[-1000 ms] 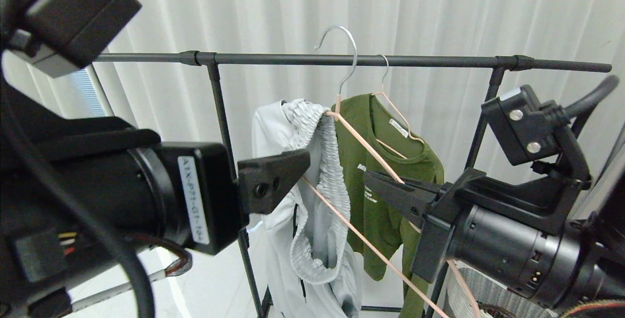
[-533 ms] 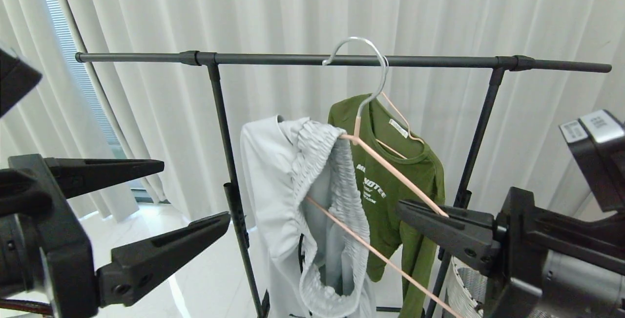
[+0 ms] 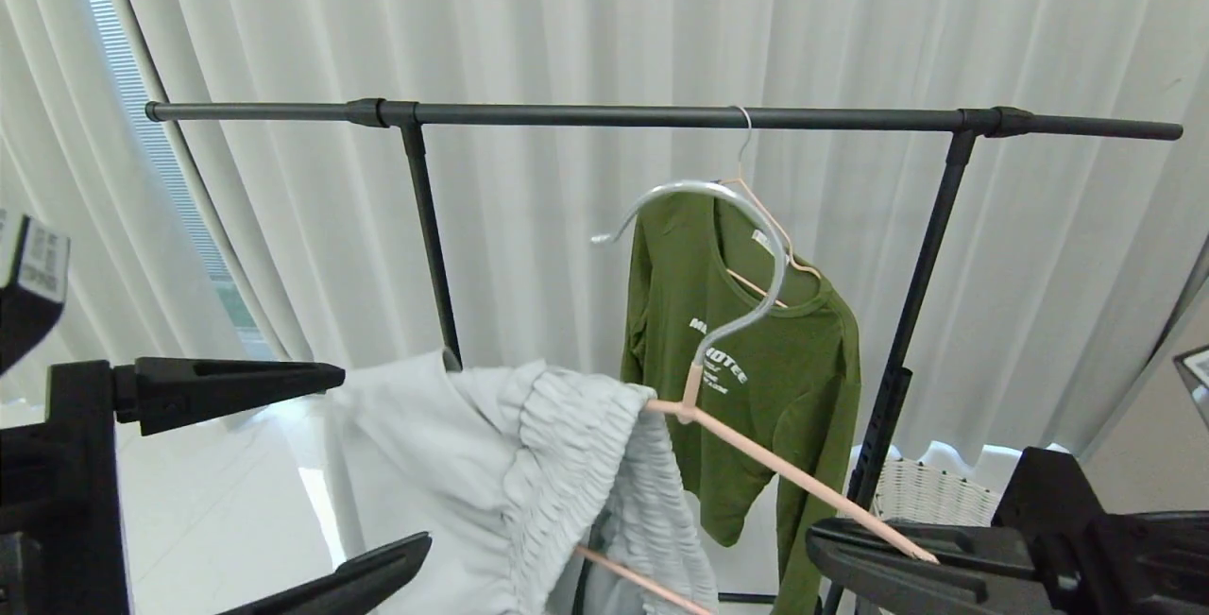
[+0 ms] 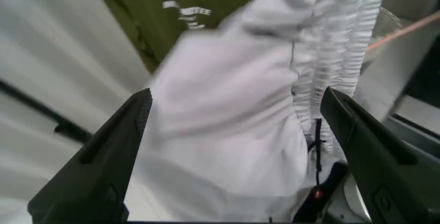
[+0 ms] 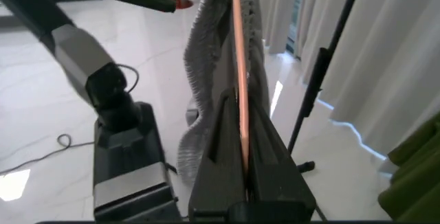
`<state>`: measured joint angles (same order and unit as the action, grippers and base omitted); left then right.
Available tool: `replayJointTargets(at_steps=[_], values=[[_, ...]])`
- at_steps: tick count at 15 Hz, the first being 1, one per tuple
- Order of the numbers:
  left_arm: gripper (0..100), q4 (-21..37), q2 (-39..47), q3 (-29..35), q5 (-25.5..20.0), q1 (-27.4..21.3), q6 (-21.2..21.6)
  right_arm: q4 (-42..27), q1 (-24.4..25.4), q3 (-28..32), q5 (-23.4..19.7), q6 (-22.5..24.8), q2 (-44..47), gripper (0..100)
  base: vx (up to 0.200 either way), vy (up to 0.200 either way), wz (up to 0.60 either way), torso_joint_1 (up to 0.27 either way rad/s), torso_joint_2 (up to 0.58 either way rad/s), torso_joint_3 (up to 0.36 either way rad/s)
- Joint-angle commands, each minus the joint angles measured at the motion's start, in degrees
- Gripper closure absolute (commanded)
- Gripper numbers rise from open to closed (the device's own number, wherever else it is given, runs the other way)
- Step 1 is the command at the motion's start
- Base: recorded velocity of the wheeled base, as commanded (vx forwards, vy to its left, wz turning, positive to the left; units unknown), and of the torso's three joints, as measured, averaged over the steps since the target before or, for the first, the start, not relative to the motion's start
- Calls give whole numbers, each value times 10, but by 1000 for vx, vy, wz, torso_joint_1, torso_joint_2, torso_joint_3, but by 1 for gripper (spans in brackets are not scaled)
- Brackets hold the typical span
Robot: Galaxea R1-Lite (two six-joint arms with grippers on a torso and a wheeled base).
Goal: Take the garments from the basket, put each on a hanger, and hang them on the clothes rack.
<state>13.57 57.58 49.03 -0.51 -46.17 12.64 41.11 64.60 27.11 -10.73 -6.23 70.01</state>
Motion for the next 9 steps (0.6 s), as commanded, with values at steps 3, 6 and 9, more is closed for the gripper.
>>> replayJointTargets(at_steps=[3, 6, 9], values=[[0, -2, 3, -12, -58, -2, 40, -1, 3, -51, -46, 0, -27, 100, 0, 0, 0, 0, 0, 0], [0, -3, 4, -41, -85, -63, 42, -1, 17, -56, -48, 0, -27, 100, 0, 0, 0, 0, 0, 0], [0, -7, 39, -44, -87, -87, 41, -1, 40, -58, -49, -1, -26, 100, 0, 0, 0, 0, 0, 0]])
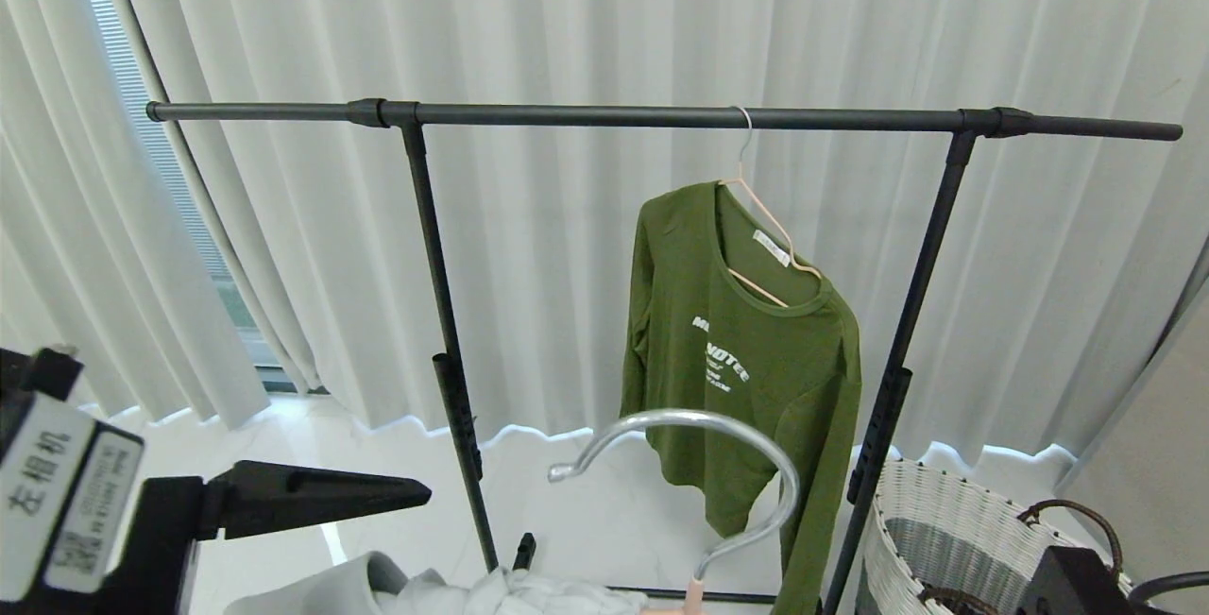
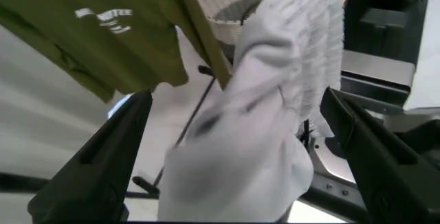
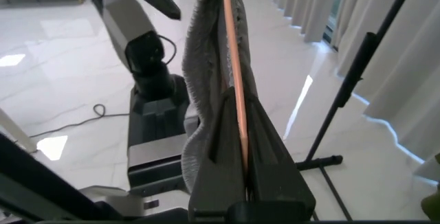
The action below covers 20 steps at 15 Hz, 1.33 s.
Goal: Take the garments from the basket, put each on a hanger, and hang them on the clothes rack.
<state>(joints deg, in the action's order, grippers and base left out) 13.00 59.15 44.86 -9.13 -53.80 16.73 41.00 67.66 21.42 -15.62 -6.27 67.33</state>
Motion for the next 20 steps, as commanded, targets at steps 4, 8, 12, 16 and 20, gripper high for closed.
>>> replayJointTargets(at_steps=[4, 8, 12, 16, 20], values=[[0, -6, 57, -7, -68, -11, -8, 0, 36, -1, 1, 0, -1, 100, 0, 0, 0, 0, 0, 0], [100, -6, 62, -15, -70, -10, -9, 0, 39, -1, 1, 1, -2, 100, 0, 0, 0, 0, 0, 0], [100, -6, 62, -18, -69, -10, -8, 0, 39, 1, 1, 0, -3, 100, 0, 0, 0, 0, 0, 0], [100, -6, 61, -18, -68, -10, -8, 0, 39, -1, 1, -2, -11, 100, 0, 0, 0, 0, 0, 0], [100, -11, 62, -21, -66, 6, -8, -2, 37, -3, 7, 0, -20, 0, 0, 0, 0, 0, 0, 0]])
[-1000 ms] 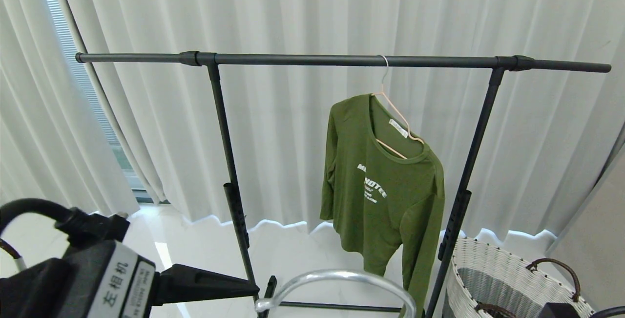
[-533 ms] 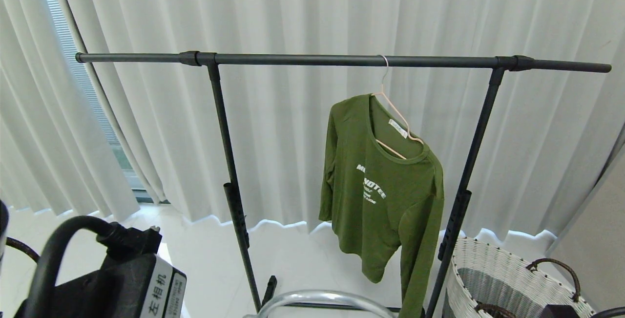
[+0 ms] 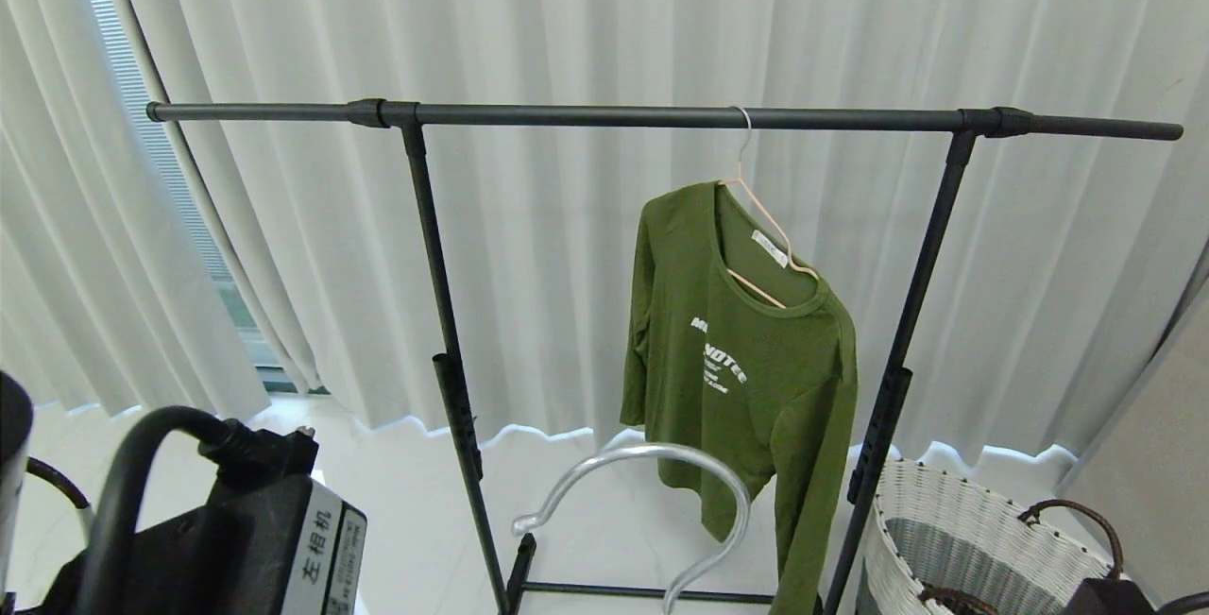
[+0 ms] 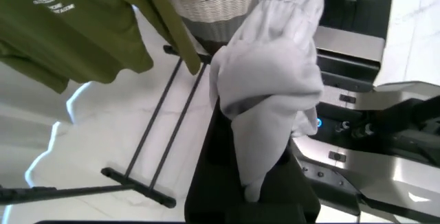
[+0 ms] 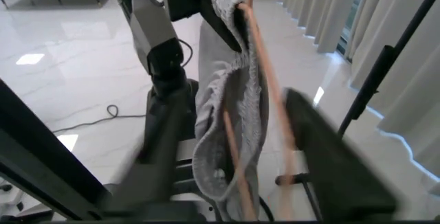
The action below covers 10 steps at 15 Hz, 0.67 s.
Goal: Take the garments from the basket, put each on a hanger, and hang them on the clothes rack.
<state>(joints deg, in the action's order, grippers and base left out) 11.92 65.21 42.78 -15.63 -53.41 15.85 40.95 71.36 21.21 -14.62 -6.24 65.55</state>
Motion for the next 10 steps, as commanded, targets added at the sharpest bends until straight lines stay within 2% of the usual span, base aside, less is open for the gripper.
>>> replayJointTargets(at_steps=[1, 3, 5, 7, 9, 10], values=[[100, -2, 0, -5, 6, 15, 1, -7, -5, -2, 11, -1, -3, 0, 0, 0, 0, 0, 0, 0], [100, -2, -1, -19, 53, 18, 4, -27, -26, -2, 38, -5, -2, 0, 0, 0, 0, 0, 0, 0], [100, -2, -4, -38, 123, 18, 1, -50, -82, -3, 42, -6, 11, 0, 0, 0, 0, 0, 0, 0], [100, -20, 4, -33, 163, 43, -13, -54, -118, -1, 42, -16, 34, 0, 0, 0, 0, 0, 0, 0], [100, -59, 30, -9, 182, 78, -86, -54, -123, 4, 43, -39, 58, 0, 0, 0, 0, 0, 0, 0], [100, -75, 33, 7, 192, 78, -111, -54, -125, 8, 45, -48, 74, 0, 0, 0, 0, 0, 0, 0]])
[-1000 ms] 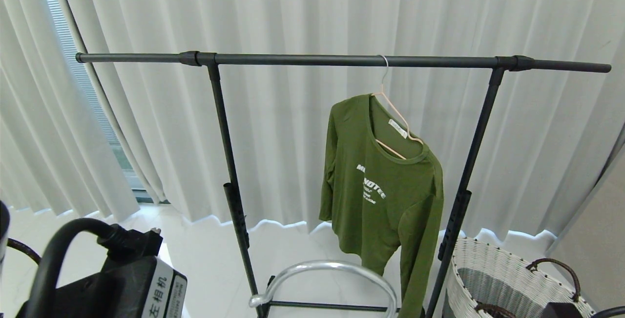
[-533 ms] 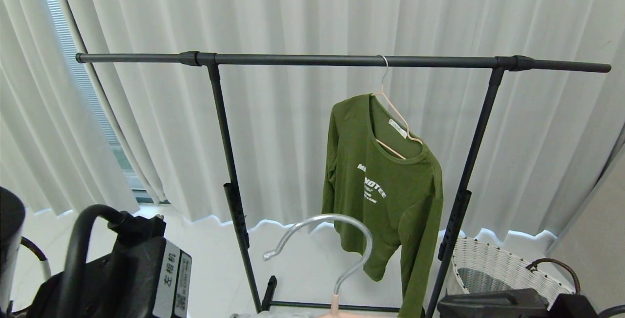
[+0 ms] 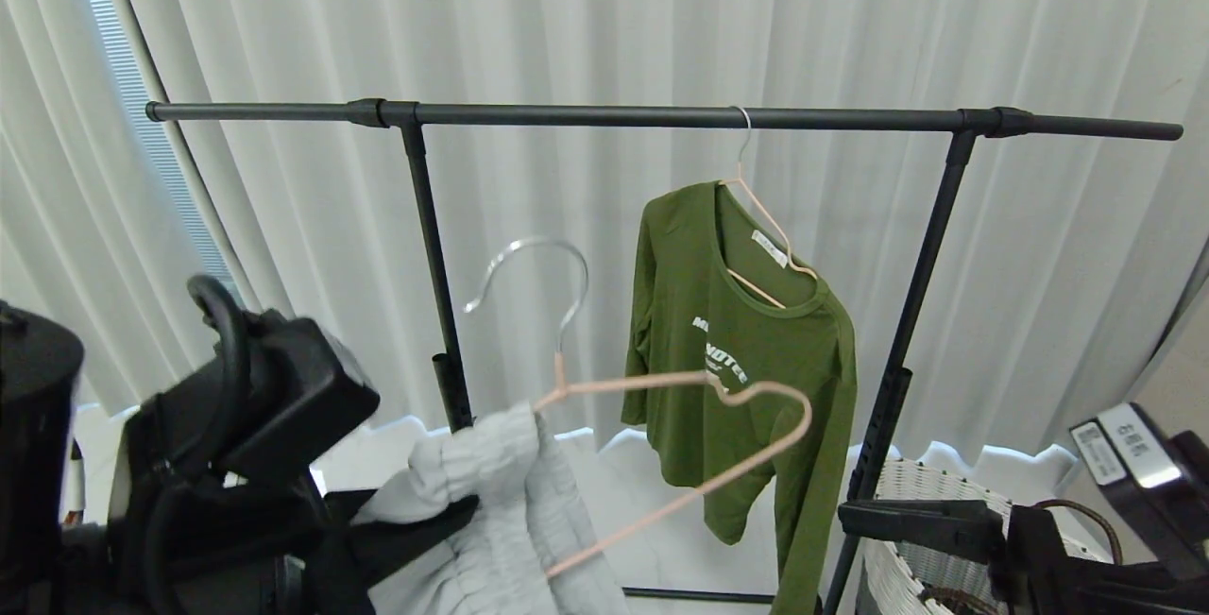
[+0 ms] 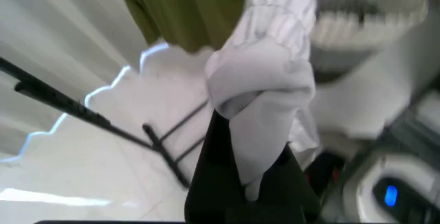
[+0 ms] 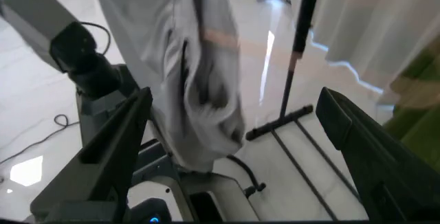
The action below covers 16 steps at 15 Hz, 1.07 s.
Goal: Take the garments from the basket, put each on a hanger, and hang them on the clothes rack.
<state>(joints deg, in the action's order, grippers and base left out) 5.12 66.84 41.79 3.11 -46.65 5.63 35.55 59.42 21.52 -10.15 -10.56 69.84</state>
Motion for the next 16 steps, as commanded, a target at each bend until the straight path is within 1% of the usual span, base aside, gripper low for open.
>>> replayJointTargets(at_steps=[1, 3, 6, 9, 10, 13, 16], values=[[100, -8, 15, 29, 10, 10, -17, 0, -5, 12, 8, -12, 49, 0, 0, 0, 0, 0, 0, 0], [100, -12, 9, 47, 11, 10, -17, 2, -6, 40, 41, -42, 94, 0, 0, 0, 0, 0, 0, 0], [100, -62, 15, 70, 8, 7, -13, 18, -4, 92, 87, -98, 165, 0, 0, 0, 0, 0, 0, 0], [100, -72, 13, 75, 7, -3, -11, 58, -3, 131, 118, -104, 231, 0, 0, 0, 0, 0, 0, 0], [100, -72, 13, 79, 7, -3, -12, 63, -3, 134, 120, -104, 243, 0, 0, 0, 0, 0, 0, 0], [100, -73, 10, 89, 7, -10, -12, 66, -3, 130, 126, -104, 253, 0, 0, 0, 0, 0, 0, 0], [100, -73, 11, 96, 7, -10, -12, 66, -4, 108, 149, -105, 254, 0, 0, 0, 0, 0, 0, 0]])
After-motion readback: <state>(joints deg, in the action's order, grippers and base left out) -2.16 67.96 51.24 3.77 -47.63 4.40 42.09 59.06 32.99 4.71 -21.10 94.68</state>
